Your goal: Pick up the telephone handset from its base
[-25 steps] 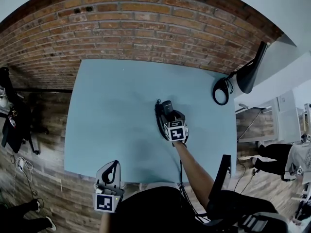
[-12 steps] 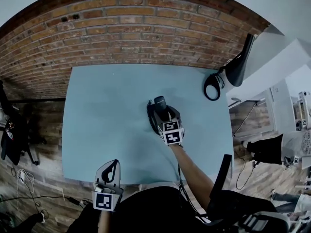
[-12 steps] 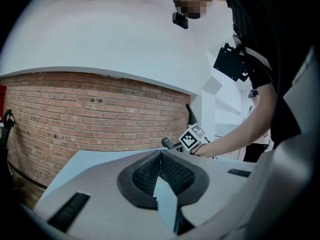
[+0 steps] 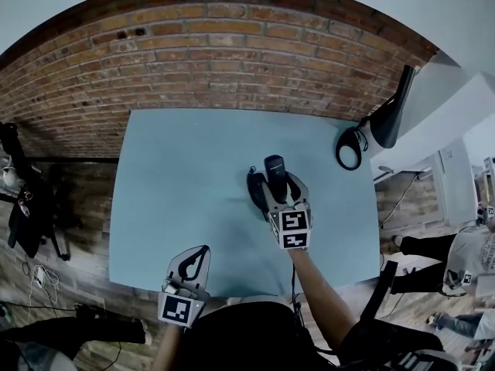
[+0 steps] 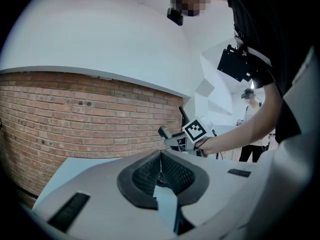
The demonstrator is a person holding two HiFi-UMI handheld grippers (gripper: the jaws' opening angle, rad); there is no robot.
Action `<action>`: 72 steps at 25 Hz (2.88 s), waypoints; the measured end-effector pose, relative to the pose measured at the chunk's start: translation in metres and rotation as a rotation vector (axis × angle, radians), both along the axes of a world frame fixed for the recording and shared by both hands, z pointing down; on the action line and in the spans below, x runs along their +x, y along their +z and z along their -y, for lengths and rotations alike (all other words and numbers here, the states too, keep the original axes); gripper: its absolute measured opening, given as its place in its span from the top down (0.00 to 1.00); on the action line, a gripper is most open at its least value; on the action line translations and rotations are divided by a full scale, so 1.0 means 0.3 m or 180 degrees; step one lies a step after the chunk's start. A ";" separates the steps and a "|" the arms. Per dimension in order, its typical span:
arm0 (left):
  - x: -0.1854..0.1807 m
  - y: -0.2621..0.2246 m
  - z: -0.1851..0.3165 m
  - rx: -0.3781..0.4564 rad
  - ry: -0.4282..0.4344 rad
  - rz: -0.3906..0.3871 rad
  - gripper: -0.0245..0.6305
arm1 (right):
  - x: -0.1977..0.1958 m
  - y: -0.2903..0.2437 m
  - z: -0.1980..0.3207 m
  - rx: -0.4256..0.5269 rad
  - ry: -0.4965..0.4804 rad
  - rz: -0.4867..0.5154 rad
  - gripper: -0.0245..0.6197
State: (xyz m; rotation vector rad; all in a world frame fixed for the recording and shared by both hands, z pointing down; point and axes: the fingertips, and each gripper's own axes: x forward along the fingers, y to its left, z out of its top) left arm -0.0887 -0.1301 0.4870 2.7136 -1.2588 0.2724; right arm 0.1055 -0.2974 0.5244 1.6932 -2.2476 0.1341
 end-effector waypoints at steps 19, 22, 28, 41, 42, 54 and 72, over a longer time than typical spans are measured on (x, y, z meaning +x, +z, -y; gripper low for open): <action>0.287 -0.291 0.303 0.0014 0.0851 -0.0844 0.70 | -0.144 -0.319 -0.177 0.0734 -0.0178 -0.0330 0.58; 0.342 -0.297 0.304 -0.0004 0.1032 -0.0852 0.64 | -0.148 -0.338 -0.215 0.0783 -0.0152 -0.0347 0.58; 0.401 -0.287 0.271 -0.0055 0.1276 -0.0895 0.63 | -0.124 -0.391 -0.283 0.0937 -0.0039 -0.0413 0.58; 0.500 -0.317 0.201 -0.0074 0.1797 -0.1044 0.56 | -0.144 -0.393 -0.381 0.1034 -0.0066 -0.0488 0.58; 0.505 -0.319 0.199 -0.0072 0.1818 -0.1031 0.56 | -0.150 -0.397 -0.385 0.1045 -0.0075 -0.0485 0.58; 0.556 -0.360 0.124 0.0177 0.2004 -0.0948 0.66 | -0.153 -0.420 -0.440 0.1200 -0.0233 -0.0551 0.58; 0.252 -0.376 0.210 0.0527 0.1229 -0.0763 0.67 | -0.212 -0.389 -0.460 0.1134 -0.0494 -0.0516 0.58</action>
